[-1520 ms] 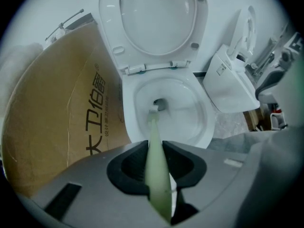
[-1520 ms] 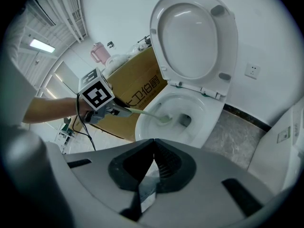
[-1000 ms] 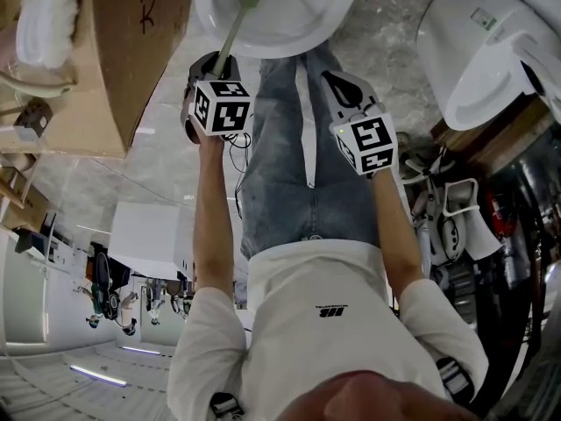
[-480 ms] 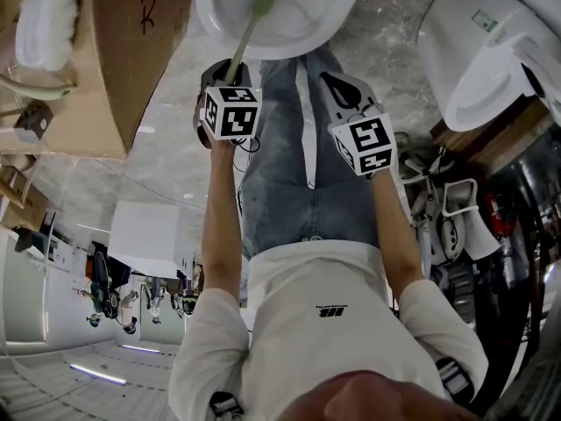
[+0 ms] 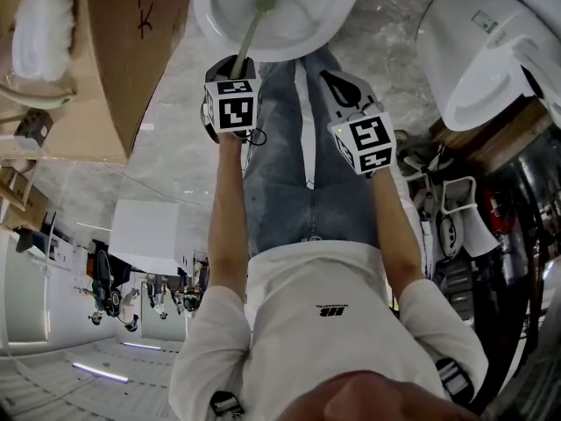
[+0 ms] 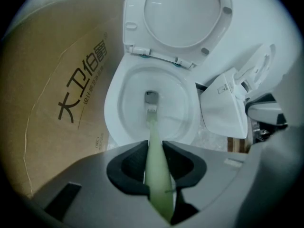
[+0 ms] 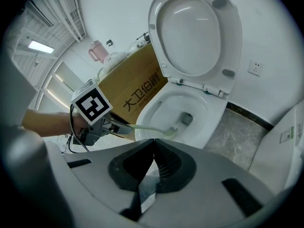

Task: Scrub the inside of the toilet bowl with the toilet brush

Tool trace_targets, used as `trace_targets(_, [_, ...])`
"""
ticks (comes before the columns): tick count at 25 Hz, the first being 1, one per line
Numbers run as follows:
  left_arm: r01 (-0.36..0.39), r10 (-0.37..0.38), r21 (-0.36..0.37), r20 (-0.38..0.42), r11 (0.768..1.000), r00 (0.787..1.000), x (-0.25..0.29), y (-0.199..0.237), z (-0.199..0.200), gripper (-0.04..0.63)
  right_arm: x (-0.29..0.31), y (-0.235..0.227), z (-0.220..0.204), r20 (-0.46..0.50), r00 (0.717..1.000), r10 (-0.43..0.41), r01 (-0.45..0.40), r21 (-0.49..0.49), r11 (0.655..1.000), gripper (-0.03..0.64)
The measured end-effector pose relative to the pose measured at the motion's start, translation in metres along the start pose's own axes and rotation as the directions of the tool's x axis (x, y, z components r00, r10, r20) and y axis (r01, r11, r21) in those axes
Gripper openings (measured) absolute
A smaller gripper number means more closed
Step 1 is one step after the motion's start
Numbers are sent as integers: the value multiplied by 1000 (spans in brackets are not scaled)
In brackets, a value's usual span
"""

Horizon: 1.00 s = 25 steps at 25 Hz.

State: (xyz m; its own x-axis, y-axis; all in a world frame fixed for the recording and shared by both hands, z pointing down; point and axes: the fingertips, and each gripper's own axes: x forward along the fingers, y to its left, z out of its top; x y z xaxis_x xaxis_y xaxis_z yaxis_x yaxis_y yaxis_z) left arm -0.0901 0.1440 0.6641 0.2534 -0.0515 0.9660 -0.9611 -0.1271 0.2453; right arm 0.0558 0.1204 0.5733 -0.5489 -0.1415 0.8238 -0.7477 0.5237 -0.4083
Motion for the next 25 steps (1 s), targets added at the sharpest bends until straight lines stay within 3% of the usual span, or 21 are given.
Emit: trace_targets(25, [4,-5,-66,-19,998,1000,40,-8,41,101,19,-20,15,-15,1000,5,-4,34,999,-5])
